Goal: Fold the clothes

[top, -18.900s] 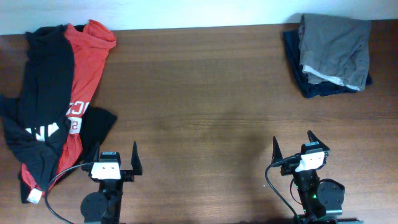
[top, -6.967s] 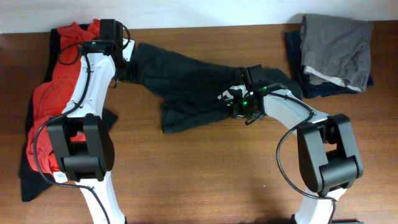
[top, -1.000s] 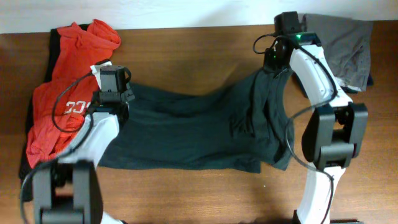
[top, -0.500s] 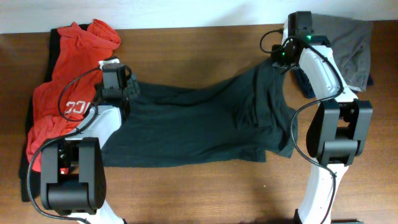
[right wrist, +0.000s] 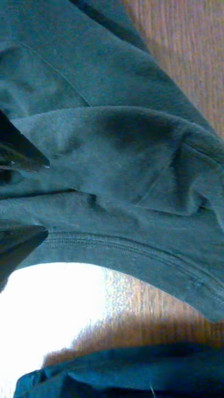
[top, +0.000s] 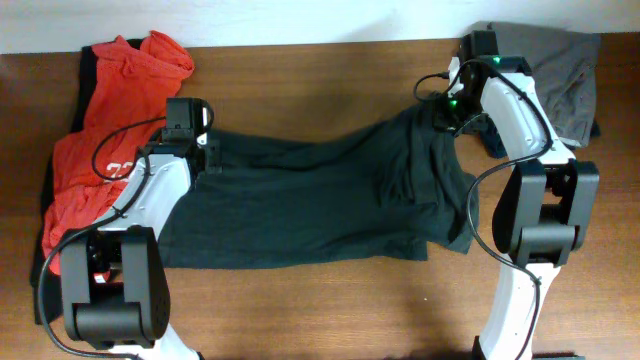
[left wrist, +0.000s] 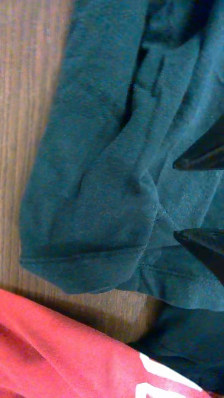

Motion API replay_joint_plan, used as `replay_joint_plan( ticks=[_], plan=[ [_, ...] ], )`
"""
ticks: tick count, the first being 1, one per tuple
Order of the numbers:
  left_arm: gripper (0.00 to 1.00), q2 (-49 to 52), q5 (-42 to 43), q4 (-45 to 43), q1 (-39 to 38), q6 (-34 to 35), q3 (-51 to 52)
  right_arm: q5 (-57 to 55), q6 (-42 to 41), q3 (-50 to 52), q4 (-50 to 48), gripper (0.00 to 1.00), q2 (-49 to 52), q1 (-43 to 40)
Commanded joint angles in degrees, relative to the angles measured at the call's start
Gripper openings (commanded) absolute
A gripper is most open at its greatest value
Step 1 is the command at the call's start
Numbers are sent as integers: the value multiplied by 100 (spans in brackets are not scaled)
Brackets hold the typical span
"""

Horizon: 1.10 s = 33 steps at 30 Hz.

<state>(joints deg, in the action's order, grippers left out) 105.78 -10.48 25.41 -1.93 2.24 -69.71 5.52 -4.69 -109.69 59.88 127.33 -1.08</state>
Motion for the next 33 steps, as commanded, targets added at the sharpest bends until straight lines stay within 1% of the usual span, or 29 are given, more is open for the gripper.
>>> replay_joint_plan(
  ticks=[1, 4, 9, 13, 14, 19, 24, 25, 28, 30, 32, 33],
  plan=[
    [30, 140, -7, 103, 26, -457, -81, 81, 0, -83, 15, 33, -85, 4],
    [30, 472, -66, 35, 37, -850, -79, 74, 2, -83, 15, 34, -85, 4],
    [30, 844, -155, -269, 140, -859, -81, 72, 4, -83, 17, 33, -85, -13],
    [32, 872, -293, -420, 293, -861, -81, 72, 2, -83, 15, 33, -85, -13],
    [35, 872, -304, -426, 339, -861, -81, 72, 4, -83, 13, 33, -85, -13],
    [40, 872, -299, -398, 577, -859, -81, 72, 2, -83, -15, 33, -85, -11],
    [40, 872, -280, -420, 590, -859, -81, 74, 0, -83, -31, 33, -85, -11],
    [39, 872, -282, -444, 590, -859, -81, 74, 0, -83, -28, 33, -85, -11],
    [23, 872, -282, -549, 590, -857, -81, 72, 0, -83, -31, 33, -85, -13],
    [9, 866, -282, -649, 584, -857, -94, 72, 2, -83, -31, 33, -85, -13],
    [1, 863, -280, -673, 584, -855, -140, 72, 0, -83, -28, 33, -85, -13],
    [1, 861, -280, -669, 584, -855, -184, 74, 0, -83, -28, 32, -85, -11]
  ],
)
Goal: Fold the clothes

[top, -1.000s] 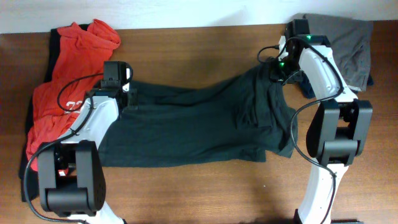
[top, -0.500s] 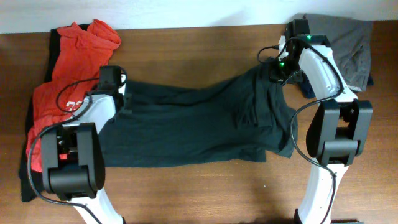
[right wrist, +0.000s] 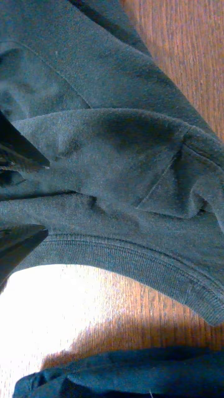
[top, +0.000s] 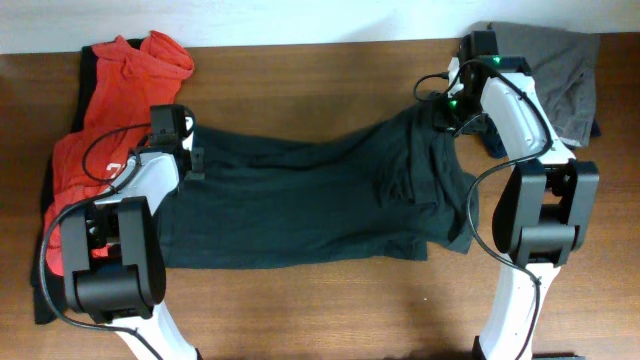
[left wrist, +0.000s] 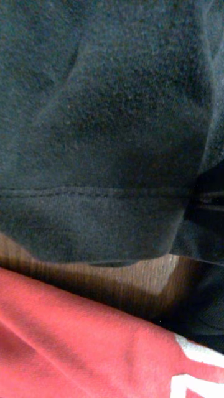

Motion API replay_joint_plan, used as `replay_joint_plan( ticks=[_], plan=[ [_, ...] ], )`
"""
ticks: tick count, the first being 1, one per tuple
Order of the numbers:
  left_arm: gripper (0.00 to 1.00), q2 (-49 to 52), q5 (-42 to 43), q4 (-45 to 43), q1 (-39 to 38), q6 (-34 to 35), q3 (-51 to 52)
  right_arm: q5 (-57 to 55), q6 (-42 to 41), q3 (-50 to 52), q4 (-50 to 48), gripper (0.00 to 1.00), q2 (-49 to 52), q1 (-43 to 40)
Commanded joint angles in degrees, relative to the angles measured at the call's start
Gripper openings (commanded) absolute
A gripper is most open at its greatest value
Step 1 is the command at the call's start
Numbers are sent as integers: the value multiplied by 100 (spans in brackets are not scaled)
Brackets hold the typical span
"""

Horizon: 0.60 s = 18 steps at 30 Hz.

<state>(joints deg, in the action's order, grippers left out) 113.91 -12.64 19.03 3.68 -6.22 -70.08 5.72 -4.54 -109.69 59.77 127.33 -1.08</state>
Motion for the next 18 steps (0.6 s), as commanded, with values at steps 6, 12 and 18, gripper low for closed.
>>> replay_joint_plan(
  ticks=[6, 12, 18],
  plan=[
    [1, -50, -63, 229, 22, 61, -498, 304, -17, -90, 90, 21, -94, -13],
    [1, -476, -61, 1121, 22, 551, -1110, 892, -11, -87, 1016, 25, -225, 7],
    [1, -745, 46, 1307, 22, 562, -1134, 859, 632, 107, 1438, 47, -223, 175]
  ],
)
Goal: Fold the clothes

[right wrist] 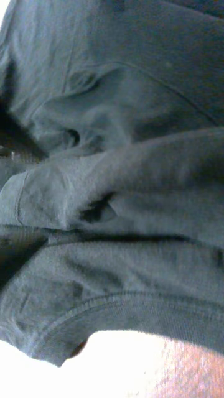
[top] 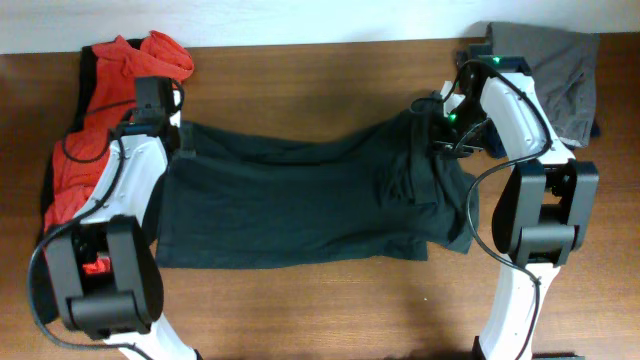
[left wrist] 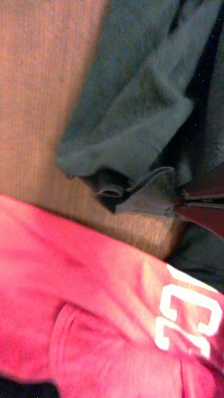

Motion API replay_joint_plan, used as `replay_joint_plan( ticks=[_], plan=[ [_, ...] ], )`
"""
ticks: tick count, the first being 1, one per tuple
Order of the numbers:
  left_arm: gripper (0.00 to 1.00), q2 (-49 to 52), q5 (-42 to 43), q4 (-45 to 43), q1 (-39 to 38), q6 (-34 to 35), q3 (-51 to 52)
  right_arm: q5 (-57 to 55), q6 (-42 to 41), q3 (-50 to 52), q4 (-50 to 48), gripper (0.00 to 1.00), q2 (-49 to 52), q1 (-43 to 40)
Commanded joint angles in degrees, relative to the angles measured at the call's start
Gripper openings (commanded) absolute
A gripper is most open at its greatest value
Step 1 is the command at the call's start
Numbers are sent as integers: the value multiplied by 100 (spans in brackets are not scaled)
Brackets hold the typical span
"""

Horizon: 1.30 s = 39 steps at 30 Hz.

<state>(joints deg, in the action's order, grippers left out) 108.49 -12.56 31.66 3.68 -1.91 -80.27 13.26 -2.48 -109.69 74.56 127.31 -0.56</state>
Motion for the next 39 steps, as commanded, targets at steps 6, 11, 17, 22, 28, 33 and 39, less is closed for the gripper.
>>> replay_joint_plan(
  ticks=[6, 11, 17, 22, 28, 33, 39],
  plan=[
    [1, -201, 37, 76, 22, 129, -114, -42, 529, 669, -509, 48, -221, 131],
    [1, -201, 37, 76, 22, 129, -114, -376, 527, 1165, -1003, 48, -221, 129],
    [1, -201, 37, 76, 22, 129, -114, -380, 522, 1333, -1307, 39, -221, 125],
    [1, -201, 33, 76, 22, 127, -116, -310, 501, 1329, -1307, 21, -223, 125],
    [1, -208, -90, 37, 24, 125, -212, -251, 350, 911, -922, 4, -424, 46],
    [1, -404, -74, 59, 24, 120, -544, -251, 306, 127, -271, 4, -798, -105],
    [1, -1167, -74, 365, 24, 122, -1167, -249, 199, -706, 385, 4, -1744, -328]
  ],
)
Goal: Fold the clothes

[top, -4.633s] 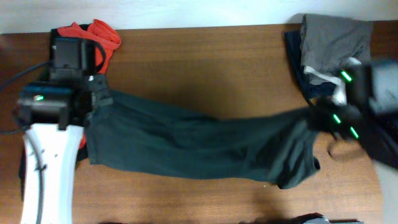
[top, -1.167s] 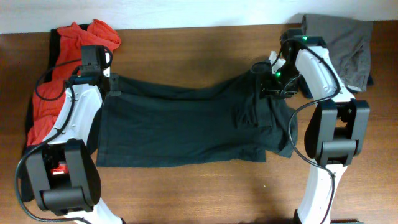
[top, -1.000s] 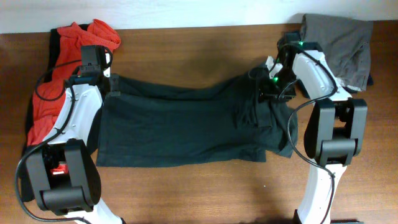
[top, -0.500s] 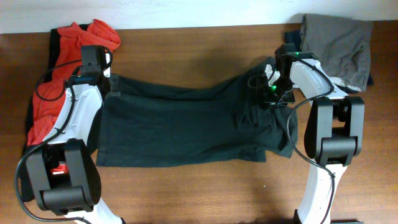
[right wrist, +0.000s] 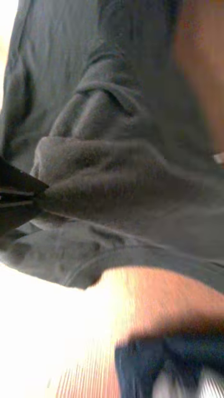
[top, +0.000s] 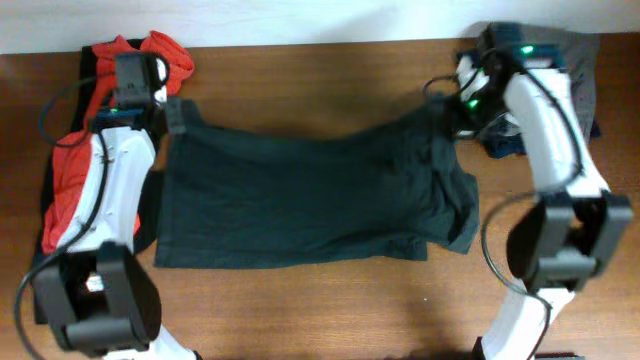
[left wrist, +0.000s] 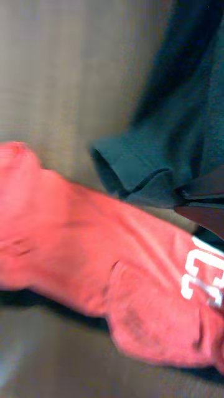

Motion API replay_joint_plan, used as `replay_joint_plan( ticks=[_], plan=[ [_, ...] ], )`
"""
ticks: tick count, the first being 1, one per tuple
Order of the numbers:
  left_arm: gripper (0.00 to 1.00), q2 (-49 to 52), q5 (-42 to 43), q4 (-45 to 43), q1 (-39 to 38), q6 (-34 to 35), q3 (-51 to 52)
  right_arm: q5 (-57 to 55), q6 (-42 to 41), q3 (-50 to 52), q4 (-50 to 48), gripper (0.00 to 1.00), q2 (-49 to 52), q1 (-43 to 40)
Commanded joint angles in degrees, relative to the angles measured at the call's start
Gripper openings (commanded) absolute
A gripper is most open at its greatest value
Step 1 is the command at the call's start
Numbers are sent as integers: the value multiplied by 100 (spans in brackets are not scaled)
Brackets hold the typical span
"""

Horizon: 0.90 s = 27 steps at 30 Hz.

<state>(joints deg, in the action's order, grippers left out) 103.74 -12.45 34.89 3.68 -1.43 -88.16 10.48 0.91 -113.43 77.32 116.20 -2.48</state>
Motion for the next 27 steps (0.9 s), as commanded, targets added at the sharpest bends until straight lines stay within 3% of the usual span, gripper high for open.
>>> replay_joint_plan(
  ticks=[1, 27],
  plan=[
    [1, -828, -85, 52, 24, 74, -402, 26, -142, -378, 138, 4, -807, -173],
    [1, -4715, 330, 400, 22, 74, -404, -326, -509, -417, 166, 4, -5862, -1526]
  ],
)
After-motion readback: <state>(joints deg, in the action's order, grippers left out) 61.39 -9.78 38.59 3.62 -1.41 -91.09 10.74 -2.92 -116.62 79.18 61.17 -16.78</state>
